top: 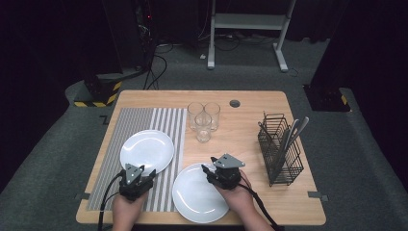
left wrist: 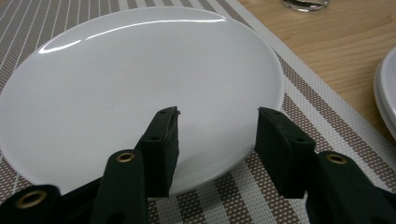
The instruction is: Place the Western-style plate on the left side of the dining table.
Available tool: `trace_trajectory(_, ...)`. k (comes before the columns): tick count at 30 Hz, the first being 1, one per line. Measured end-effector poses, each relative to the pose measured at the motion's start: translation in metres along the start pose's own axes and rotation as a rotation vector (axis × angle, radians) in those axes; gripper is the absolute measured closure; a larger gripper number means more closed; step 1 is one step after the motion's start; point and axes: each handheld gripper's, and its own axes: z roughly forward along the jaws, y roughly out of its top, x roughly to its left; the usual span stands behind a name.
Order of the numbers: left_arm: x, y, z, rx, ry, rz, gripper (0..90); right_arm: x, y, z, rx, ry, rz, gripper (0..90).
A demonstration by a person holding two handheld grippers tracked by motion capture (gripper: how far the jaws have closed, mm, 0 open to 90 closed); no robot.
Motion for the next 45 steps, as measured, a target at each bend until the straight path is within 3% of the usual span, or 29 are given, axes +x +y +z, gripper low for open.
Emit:
trace_trajectory(6, 0.001, -0.001, -0.002, -0.022, -0.005, -0.026, 48.4, 0.0, -0.001, -0.001, -0.005, -0.018, -0.015, 52.3)
trace_trajectory(12, -0.001, -0.002, -0.005, -0.057, -0.008, -0.014, 48.3, -0.002, 0.0, -0.006, -0.041, -0.016, -0.007, 53.0)
trace_trajectory(27, 0.0, -0.002, -0.004, -0.045, -0.01, -0.022, 46.4, -0.004, 0.005, -0.016, -0.097, -0.022, -0.011, 53.6)
trace_trajectory(31, 0.0, -0.002, -0.003, -0.025, -0.006, -0.008, 46.1, -0.005, 0.005, -0.02, -0.108, -0.022, -0.008, 53.4)
trace_trajectory(45, 0.0, -0.002, -0.003, -0.035, 0.001, -0.02, 46.0, -0.014, 0.012, -0.03, -0.137, -0.036, -0.006, 53.7)
